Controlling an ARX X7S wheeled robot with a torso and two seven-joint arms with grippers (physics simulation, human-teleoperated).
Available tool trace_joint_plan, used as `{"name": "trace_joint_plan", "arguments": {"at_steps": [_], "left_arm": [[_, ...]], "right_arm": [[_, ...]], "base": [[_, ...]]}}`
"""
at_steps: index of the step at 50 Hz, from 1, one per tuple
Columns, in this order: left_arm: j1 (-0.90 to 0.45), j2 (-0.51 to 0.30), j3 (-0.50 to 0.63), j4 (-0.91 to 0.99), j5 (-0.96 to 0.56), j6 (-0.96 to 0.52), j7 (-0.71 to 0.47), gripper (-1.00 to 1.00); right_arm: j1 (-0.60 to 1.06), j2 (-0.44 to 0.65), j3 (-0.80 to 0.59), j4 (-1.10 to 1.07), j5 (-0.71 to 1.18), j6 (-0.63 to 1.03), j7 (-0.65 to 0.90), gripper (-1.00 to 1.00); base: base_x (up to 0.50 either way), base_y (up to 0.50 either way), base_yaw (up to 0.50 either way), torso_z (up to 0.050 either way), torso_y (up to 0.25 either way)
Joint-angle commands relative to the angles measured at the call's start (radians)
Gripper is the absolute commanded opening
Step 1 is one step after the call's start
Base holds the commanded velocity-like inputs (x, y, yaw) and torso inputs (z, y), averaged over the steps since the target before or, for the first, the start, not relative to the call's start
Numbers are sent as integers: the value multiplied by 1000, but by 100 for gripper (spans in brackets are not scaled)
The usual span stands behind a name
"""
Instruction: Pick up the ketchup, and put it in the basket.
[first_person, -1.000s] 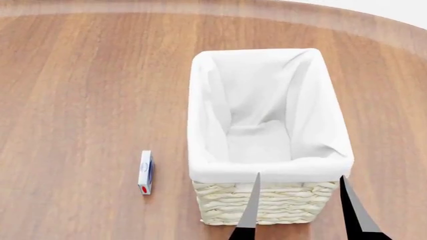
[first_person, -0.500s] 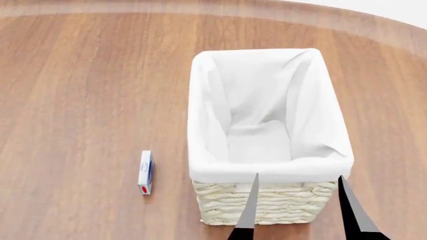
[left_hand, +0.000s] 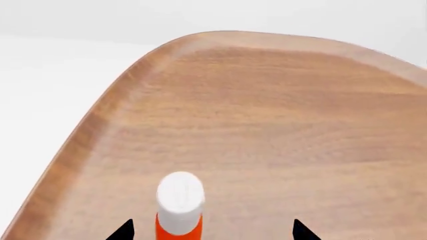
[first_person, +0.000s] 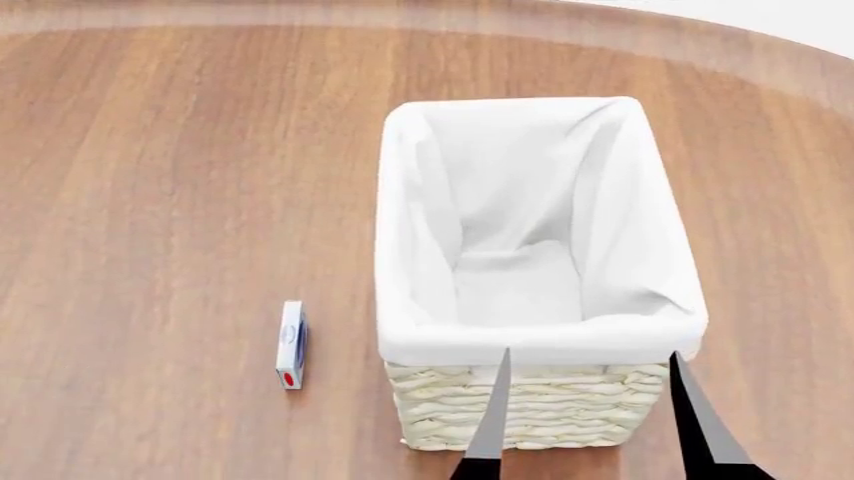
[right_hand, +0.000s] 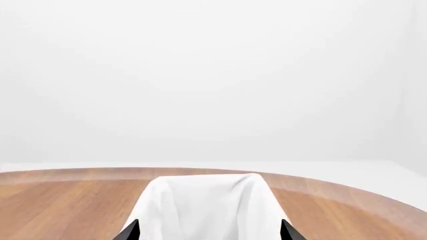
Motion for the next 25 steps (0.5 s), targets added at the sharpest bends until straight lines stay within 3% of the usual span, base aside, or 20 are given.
{"name": "trace_joint_plan", "arguments": {"at_steps": [1, 25], "left_arm": [[-11, 4, 5, -85, 37, 53, 81, 100], [-25, -25, -36, -225, 49, 120, 108, 100]], "right_arm": [[4, -17, 17, 3, -17, 10, -29, 100], [8, -9, 7, 8, -11, 6, -21, 100]], "base": [[0, 0, 0, 0, 0], [0, 0, 0, 0, 0]]}}
